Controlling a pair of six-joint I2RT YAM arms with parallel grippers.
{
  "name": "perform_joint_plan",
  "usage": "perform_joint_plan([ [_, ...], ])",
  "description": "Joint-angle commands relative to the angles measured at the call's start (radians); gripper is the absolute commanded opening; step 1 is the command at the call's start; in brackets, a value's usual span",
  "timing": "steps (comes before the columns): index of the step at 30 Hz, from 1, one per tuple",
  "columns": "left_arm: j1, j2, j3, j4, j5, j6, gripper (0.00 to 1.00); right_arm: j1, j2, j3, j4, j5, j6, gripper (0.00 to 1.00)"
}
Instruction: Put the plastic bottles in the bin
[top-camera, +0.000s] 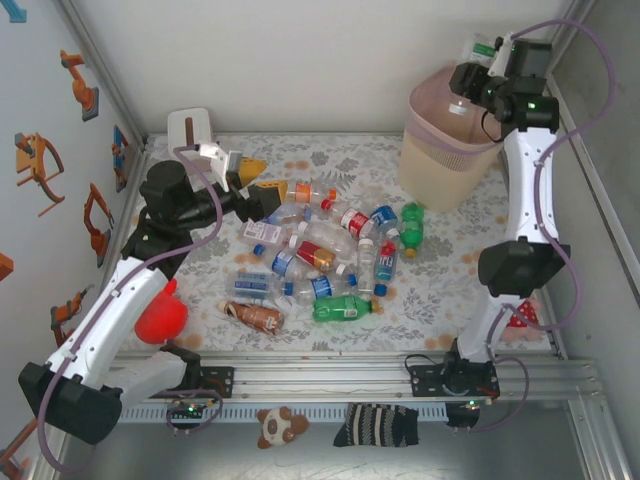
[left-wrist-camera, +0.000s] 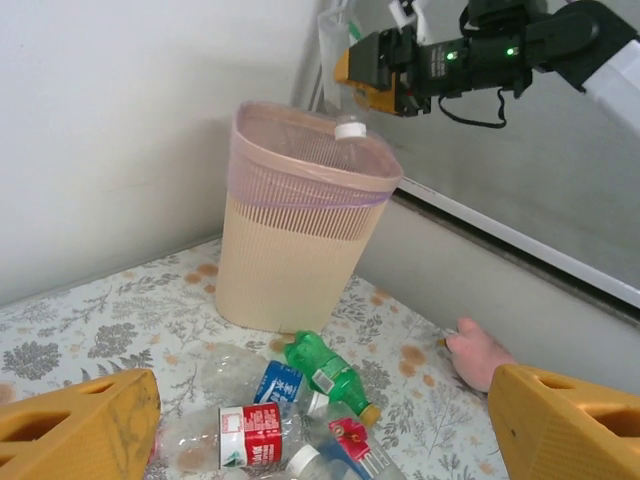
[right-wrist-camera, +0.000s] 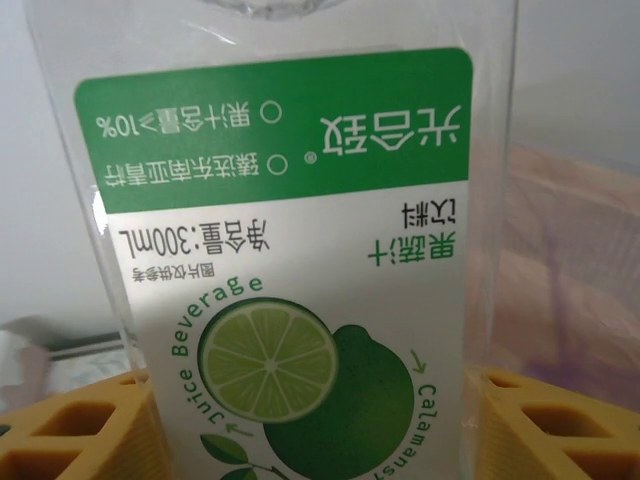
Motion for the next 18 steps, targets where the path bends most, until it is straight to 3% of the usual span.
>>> perform_joint_plan([
  [1, 0.0, -0.034, -0.018, 0.0, -0.028, -0.009, 0.85, 0.002, 0.03, 0.061, -0.074, 0.126, -0.084, 0.46],
  [9, 0.0, -0.026, -0.052, -0.002, -0.086, -0.016, 0.84, 0.003, 0.14, 0.07, -0.106, 0.246, -0.186, 0.46],
  [18, 0.0, -0.003, -0.069, -0.034, -0.147, 0.004, 0.84, 0.003, 0.279, 0.116, -0.16, 0.275, -0.228, 0.46],
])
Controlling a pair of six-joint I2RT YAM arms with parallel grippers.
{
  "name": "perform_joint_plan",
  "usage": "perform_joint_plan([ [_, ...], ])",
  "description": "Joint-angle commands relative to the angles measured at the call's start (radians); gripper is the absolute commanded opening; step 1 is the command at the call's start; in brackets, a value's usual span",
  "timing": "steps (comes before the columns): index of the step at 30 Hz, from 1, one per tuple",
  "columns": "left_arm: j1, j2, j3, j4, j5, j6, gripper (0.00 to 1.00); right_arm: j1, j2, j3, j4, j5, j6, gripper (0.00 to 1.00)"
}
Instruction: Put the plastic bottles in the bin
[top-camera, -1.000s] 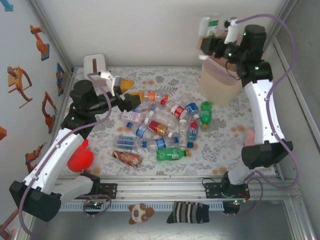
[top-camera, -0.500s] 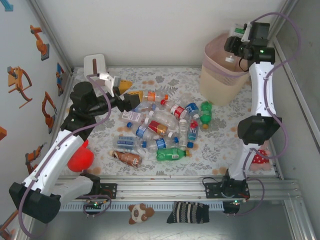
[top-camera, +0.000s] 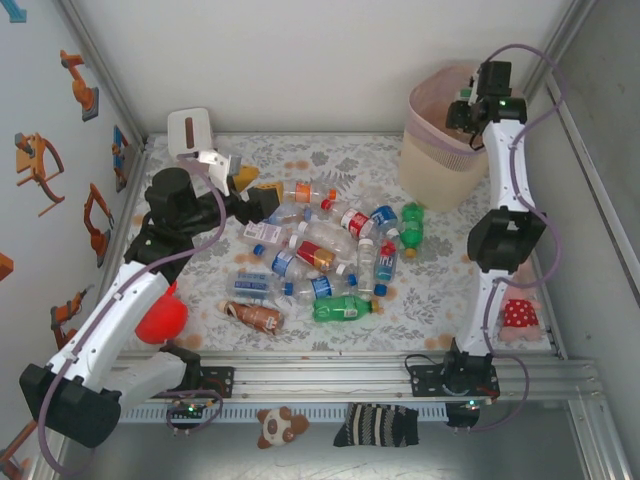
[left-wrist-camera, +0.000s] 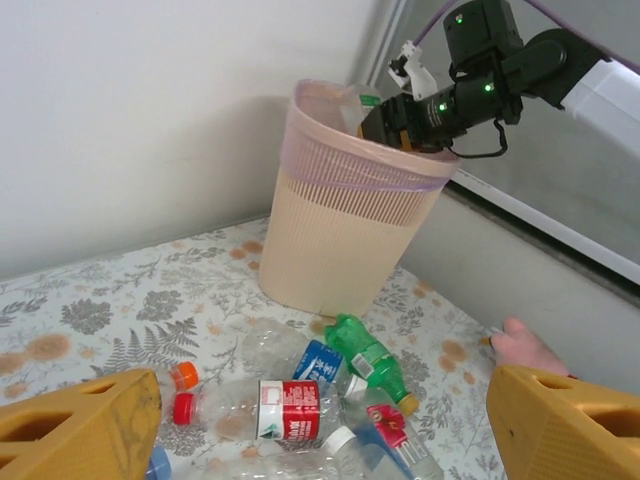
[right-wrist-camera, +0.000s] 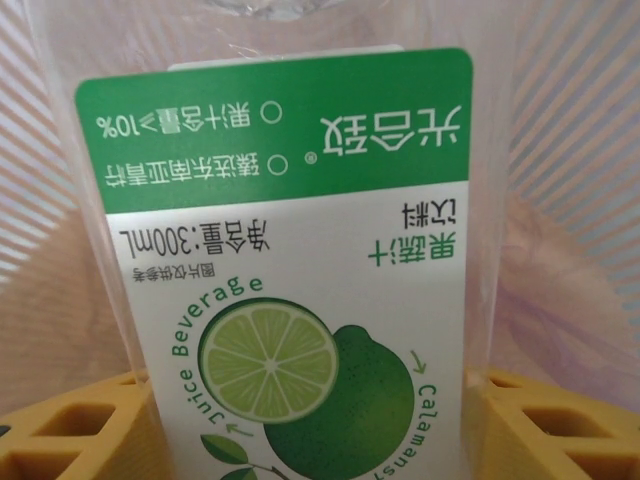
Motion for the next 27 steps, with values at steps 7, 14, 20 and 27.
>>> perform_joint_plan([
  [7, 0.001, 0.025, -0.019, -0.024, -0.045, 0.019, 0.84, 0.003, 0.112, 0.077, -0.061, 0.109, -0.109, 0.46],
  [14, 0.001, 0.048, -0.008, -0.047, -0.079, 0.031, 0.84, 0.0, 0.134, 0.017, -0.054, 0.188, -0.179, 0.49],
  [20, 0.002, 0.056, 0.0, -0.093, -0.134, 0.044, 0.84, 0.0, 0.131, 0.012, -0.056, 0.205, -0.186, 0.65],
  [27, 0.003, 0.069, 0.004, -0.143, -0.195, 0.036, 0.83, 0.006, 0.081, 0.012, -0.061, 0.172, -0.158, 0.74],
])
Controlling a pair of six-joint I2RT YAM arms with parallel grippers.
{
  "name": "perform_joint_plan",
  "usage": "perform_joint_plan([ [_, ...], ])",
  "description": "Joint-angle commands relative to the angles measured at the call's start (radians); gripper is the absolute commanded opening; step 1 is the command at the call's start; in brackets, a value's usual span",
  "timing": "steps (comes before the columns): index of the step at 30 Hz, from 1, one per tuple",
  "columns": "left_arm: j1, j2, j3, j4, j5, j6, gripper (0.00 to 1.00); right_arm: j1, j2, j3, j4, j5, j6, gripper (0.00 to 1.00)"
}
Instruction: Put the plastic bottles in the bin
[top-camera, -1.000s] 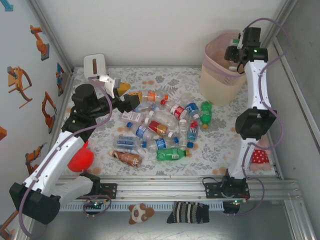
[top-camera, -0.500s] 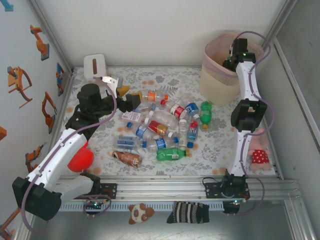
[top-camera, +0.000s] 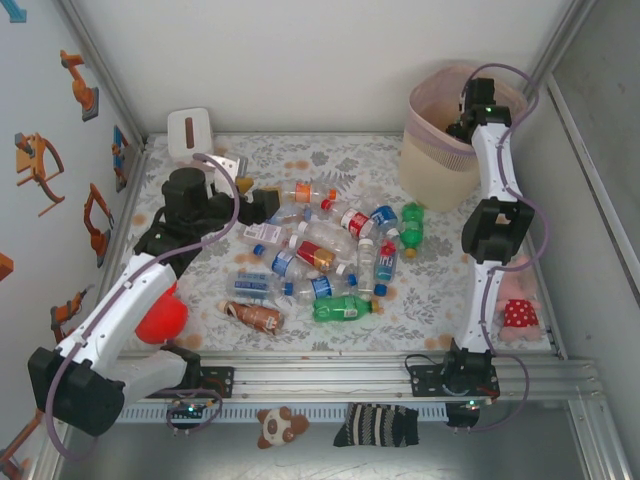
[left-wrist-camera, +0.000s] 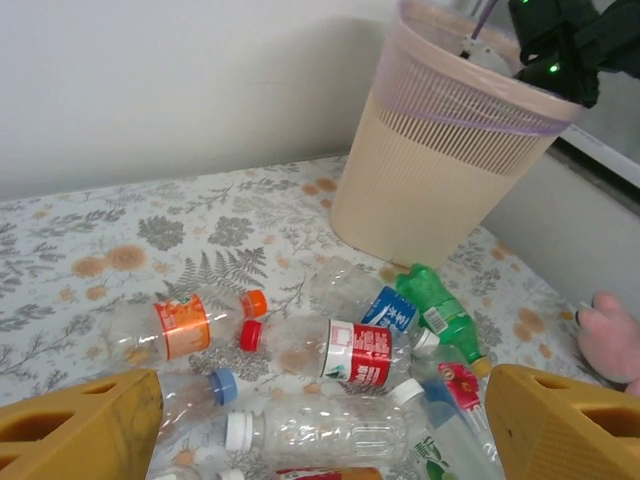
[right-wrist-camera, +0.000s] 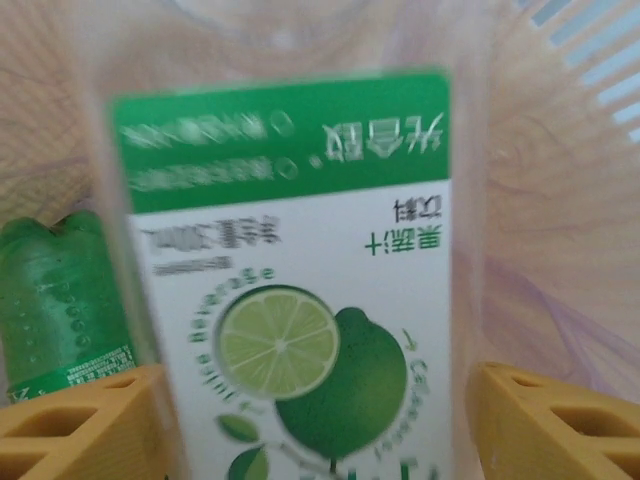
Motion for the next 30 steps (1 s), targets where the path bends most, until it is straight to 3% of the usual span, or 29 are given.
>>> perform_joint_plan([
  [1, 0.003, 0.009, 0.017, -0.045, -0.05, 0.004, 0.83, 0.008, -0.064, -0.009, -0.004, -0.001, 0.012, 0.75],
  [14, 0.004, -0.016, 0.007, -0.315, -0.305, -0.335, 0.86, 0.048, -0.238, -0.009, -0.004, -0.044, 0.053, 0.75],
  [19, 0.013, -0.015, -0.003, -0.528, -0.541, -0.649, 0.87, 0.085, -0.321, -0.018, -0.016, -0.049, 0.07, 0.75],
  [30, 0.057, -0.033, -0.099, -0.803, -0.543, -0.975, 0.76, 0.185, -0.595, -0.282, 0.052, -0.05, 0.111, 0.74],
])
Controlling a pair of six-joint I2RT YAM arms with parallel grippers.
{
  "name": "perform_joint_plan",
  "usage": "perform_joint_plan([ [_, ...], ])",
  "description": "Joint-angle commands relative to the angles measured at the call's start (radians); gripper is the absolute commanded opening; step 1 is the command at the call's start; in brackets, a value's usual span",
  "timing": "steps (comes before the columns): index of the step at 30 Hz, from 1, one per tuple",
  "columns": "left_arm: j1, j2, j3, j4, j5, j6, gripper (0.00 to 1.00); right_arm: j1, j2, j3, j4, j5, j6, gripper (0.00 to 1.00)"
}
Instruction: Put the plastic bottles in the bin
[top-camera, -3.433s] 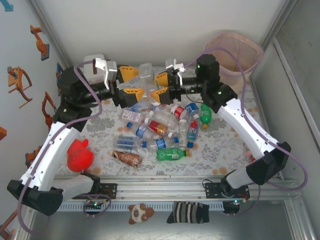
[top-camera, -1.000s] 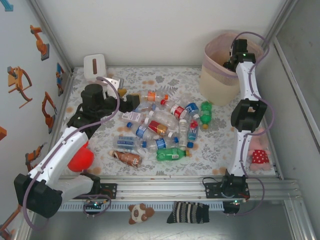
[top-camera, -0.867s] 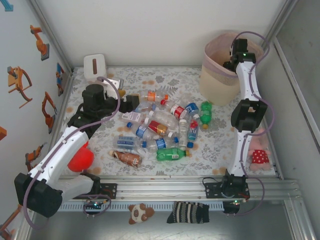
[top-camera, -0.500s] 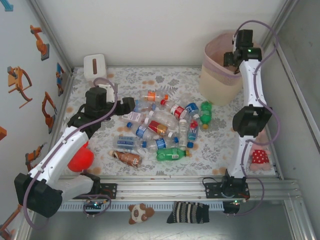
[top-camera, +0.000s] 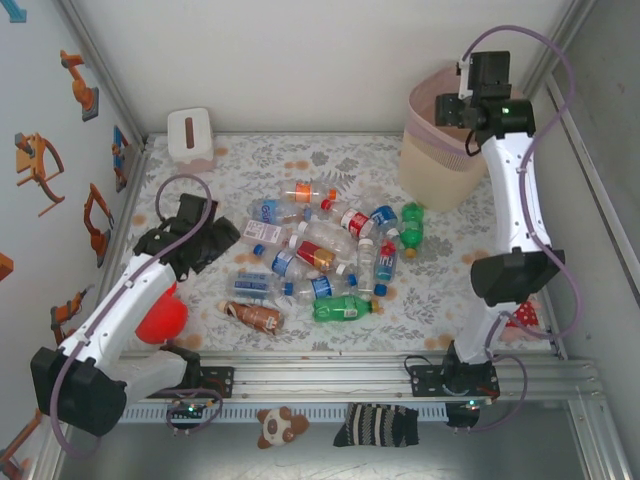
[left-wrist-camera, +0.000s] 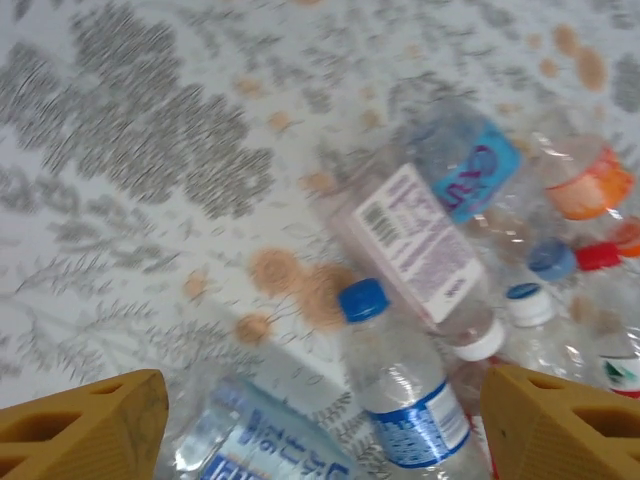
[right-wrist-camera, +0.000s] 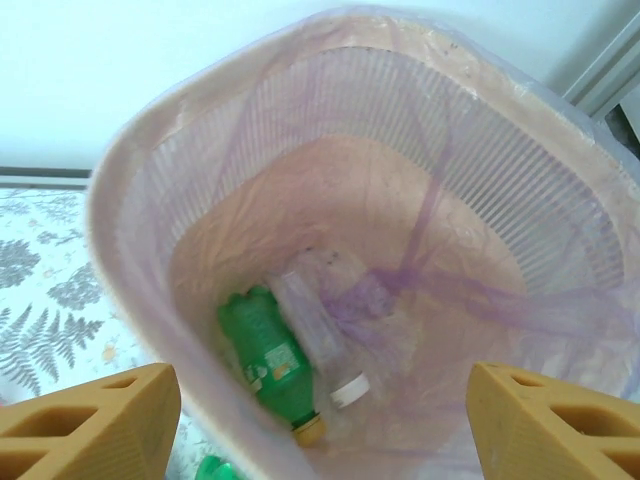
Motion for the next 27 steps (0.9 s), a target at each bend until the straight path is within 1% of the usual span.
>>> perform_joint_plan([
  [1, 0.02, -0.042, -0.056, -0.13, -0.01, -0.147, 0.75, 0.024, -0.086, -0.083, 0.045, 0.002, 0.036, 0.74],
  [6, 0.06, -0.105, -0.162, -0.125, 0.064, -0.216, 0.73, 0.05, -0.196, -0.215, 0.089, -0.005, 0.063, 0.73],
  [10, 0.081, -0.13, -0.229, -0.115, 0.116, -0.241, 0.71, 0.062, -0.25, -0.279, 0.107, -0.017, 0.078, 0.73],
  [13, 0.092, -0.137, -0.271, -0.086, 0.155, -0.242, 0.66, 0.068, -0.267, -0.299, 0.105, -0.013, 0.083, 0.73],
  [21, 0.107, -0.098, -0.348, -0.013, 0.245, -0.261, 0.63, 0.09, -0.3, -0.338, 0.11, -0.002, 0.094, 0.73],
  [27, 0.127, -0.043, -0.401, 0.064, 0.307, -0.278, 0.57, 0.105, -0.306, -0.332, 0.102, 0.011, 0.092, 0.74],
])
